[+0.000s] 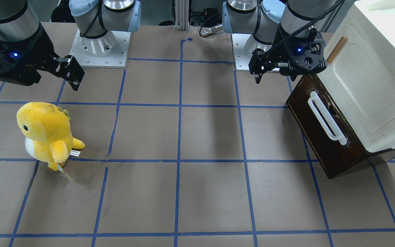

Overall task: Pull drawer sideways
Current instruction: 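Move the left gripper down to the white drawer handle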

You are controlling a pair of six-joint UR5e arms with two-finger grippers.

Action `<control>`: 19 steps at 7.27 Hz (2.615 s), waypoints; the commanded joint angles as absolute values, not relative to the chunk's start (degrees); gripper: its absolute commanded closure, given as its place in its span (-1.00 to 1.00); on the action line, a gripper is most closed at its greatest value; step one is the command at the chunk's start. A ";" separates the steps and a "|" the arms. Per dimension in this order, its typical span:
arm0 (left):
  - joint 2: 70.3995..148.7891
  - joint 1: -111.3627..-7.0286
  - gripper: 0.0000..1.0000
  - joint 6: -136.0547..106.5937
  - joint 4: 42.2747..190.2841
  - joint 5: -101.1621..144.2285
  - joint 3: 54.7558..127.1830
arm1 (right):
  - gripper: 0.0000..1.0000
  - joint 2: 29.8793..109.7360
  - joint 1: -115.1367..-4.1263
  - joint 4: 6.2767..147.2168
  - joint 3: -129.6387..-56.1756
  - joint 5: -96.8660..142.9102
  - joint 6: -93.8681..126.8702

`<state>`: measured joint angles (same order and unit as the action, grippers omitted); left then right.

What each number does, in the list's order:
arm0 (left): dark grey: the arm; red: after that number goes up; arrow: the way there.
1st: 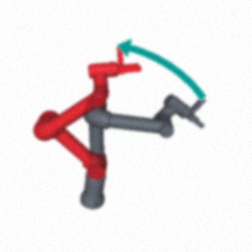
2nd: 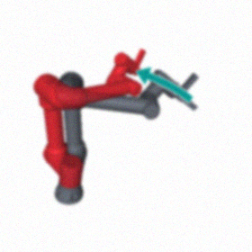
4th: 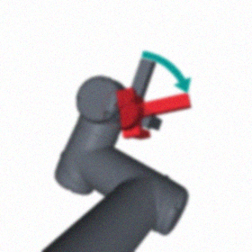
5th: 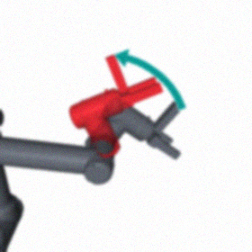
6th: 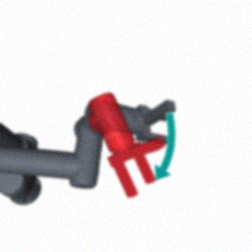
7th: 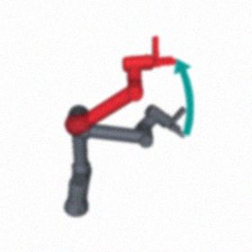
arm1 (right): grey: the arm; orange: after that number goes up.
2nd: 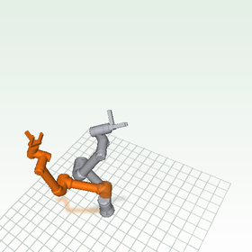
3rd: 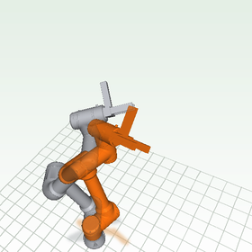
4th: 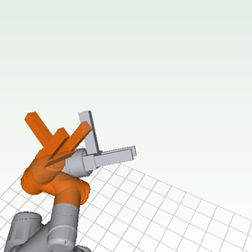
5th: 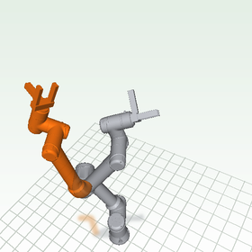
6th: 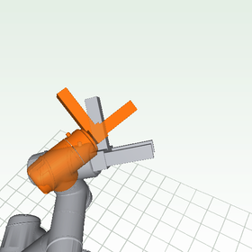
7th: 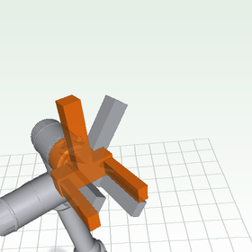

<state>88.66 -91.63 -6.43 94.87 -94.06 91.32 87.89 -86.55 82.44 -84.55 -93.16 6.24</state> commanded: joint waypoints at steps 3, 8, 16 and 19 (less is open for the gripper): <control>95.25 -94.65 -1.00 -9.39 93.60 -102.63 97.72 | -1.00 87.89 -86.57 82.44 -84.55 -93.16 6.24; 103.17 -95.18 -1.00 -9.32 96.40 -129.57 103.88 | -1.00 87.89 -86.57 82.44 -84.55 -93.16 6.24; 111.52 -95.19 -1.00 -25.08 101.07 -152.57 103.97 | -1.00 87.89 -86.49 82.35 -84.55 -93.16 6.24; 114.60 -95.10 -1.00 -32.16 101.51 -152.75 104.33 | -1.00 87.89 -86.57 82.44 -84.55 -93.16 6.24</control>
<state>113.41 -95.11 -29.94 101.28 -152.59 104.19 87.89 -86.55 82.43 -84.55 -93.16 6.24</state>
